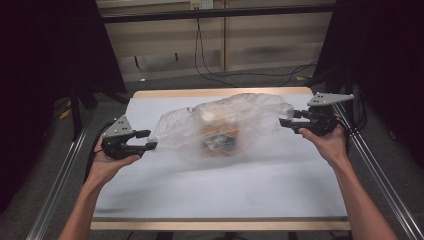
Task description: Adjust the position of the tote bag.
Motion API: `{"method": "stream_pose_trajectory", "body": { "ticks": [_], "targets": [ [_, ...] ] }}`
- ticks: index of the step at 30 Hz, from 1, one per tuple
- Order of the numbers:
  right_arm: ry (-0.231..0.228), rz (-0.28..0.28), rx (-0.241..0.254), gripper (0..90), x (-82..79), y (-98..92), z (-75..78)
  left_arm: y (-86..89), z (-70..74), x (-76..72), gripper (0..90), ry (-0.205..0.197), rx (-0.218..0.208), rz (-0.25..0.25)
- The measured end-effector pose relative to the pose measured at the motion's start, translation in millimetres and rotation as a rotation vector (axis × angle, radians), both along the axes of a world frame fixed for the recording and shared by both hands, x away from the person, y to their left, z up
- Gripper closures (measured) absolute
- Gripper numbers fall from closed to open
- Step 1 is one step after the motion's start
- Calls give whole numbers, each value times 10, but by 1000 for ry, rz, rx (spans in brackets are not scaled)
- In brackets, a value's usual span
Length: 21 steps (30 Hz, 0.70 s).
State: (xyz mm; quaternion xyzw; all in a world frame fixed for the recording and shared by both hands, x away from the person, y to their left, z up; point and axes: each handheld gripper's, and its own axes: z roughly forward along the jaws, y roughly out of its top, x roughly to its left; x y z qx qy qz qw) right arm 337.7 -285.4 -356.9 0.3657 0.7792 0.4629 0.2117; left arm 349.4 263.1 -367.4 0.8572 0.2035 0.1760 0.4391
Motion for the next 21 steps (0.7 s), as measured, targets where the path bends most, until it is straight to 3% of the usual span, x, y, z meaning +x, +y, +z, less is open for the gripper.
{"method": "stream_pose_trajectory", "body": {
  "ticks": [8,13,17,21],
  "targets": [
    [-67,-42,-10,326,-4,15,140,-244,155,-36,396,-49,18,-32],
    [-55,-48,-18,266,117,73,143,-397,184,101,354,-39,47,-27],
    [-50,-20,-13,246,217,155,99,-423,174,235,342,-24,26,-13],
    [-46,-15,-73,271,302,293,1,-451,190,279,380,-35,30,-21]
  ]
}}
